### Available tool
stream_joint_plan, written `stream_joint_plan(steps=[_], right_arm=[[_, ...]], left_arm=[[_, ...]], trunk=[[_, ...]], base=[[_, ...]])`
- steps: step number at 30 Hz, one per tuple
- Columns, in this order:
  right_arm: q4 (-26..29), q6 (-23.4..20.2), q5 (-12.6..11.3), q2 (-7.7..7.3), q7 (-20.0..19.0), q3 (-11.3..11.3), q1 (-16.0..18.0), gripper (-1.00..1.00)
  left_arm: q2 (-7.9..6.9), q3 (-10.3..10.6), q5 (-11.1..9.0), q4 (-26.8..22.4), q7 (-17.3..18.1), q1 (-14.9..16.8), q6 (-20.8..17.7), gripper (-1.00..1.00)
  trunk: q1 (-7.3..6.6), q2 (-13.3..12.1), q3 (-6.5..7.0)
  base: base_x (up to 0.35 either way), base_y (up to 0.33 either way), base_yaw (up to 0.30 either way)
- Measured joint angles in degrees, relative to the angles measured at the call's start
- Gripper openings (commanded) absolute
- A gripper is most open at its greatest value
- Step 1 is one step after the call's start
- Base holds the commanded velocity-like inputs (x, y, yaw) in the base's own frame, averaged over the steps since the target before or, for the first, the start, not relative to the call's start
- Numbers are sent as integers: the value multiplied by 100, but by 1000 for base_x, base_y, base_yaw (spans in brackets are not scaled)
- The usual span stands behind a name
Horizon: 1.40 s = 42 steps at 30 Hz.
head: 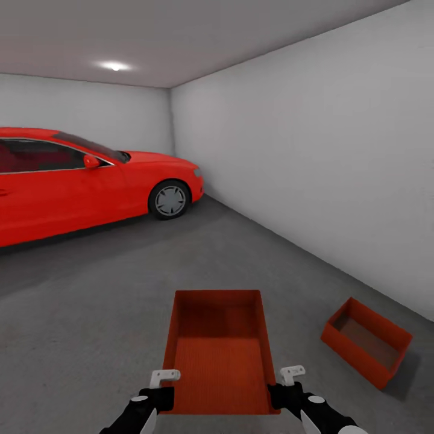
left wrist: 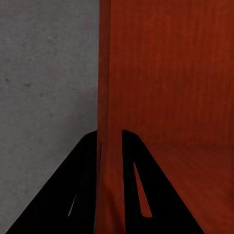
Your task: Move the two storage containers from the living room to the garage. In the garage, place one container on the floor and stack the other container on top of it (either order is fine).
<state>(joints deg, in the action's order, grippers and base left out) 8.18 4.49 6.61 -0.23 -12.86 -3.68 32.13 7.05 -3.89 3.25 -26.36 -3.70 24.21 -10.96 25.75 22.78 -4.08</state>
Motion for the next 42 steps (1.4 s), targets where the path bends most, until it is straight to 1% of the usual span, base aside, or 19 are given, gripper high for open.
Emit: stream_joint_plan(steps=[8,17,33,36,38,42], right_arm=[[0,4,0,0,-1,-2,0,-100],[0,2,-3,5,3,2,1,-100],[1,-4,-1,0,-2,-4,0,-100],[0,-4,2,-14,-21,-12,0,-100],[0,-1,-1,20,16,-5,0,-100],[0,-3,1,-3,-8,-12,0,-100]], left_arm=[[0,2,1,-4,0,0,0,-100],[-7,9,-7,-4,2,-1,-1,-100],[1,1,3,-8,-1,0,-12,-100],[19,-19,29,-15,-8,0,-22,-100],[-28,39,-29,-22,8,0,-22,-100],[4,0,11,-21,-3,0,-26,-100]], trunk=[[0,0,-53],[0,1,-69],[0,1,-69],[-2,1,-70],[-3,1,-70],[-3,2,-70]], base=[[0,0,-202],[0,0,-71],[0,0,-268],[203,75,-277],[278,34,-277],[306,11,-277]])
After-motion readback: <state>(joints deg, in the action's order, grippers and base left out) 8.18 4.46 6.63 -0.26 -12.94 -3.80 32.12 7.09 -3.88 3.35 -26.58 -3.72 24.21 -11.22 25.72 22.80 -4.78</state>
